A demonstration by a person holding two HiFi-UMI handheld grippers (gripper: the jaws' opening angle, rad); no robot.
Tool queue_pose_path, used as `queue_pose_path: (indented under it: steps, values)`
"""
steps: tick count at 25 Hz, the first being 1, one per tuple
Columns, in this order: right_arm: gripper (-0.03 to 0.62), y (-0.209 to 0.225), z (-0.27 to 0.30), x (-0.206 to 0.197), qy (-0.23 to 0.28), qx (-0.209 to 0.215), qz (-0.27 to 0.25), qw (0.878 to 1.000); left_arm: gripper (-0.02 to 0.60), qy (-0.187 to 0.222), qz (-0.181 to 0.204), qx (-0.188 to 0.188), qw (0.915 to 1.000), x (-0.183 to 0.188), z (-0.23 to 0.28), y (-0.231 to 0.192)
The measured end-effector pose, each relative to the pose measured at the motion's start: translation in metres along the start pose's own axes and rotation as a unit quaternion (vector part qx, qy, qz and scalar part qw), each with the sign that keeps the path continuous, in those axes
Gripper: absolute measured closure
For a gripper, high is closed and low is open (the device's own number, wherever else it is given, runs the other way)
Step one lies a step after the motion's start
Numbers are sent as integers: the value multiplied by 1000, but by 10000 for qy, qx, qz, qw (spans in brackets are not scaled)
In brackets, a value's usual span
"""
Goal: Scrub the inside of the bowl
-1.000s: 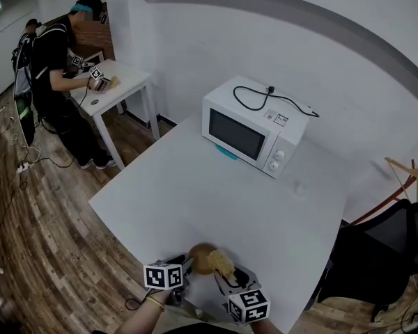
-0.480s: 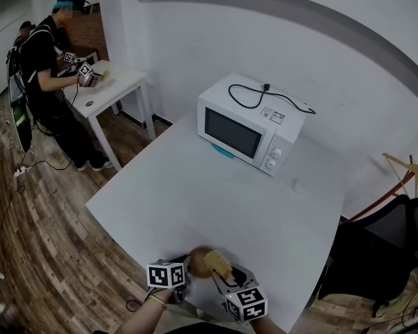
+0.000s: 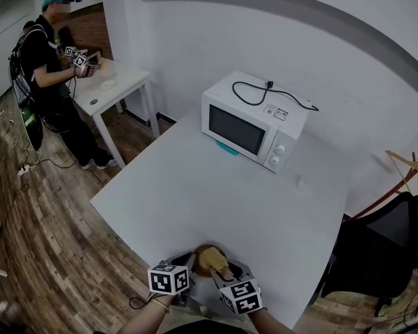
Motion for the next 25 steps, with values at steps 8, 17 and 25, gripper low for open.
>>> queue_pose_path:
  steps: [8,17,25]
  values:
    - [410,-5,6,-1,-266,-23,-270,9993,548,88,169,-172,9997,-2,-12,13]
    - [410,-12,9,1,-352,165,-287,9988,548,59,165,-316,9993,-7,-16,18]
    - [410,-22,10,3,-424,554,-529,9962,548,164,150,-229,9995,-3,-19,17]
Point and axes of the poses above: the fingertips, and each gripper's own axes: z forward along the fingers, y to its right, x out of its top, the point moved 10 cm from there along -z, backward along the fingers, and after that the axes turned 7 degrees about -z, right-handed, at the moved point
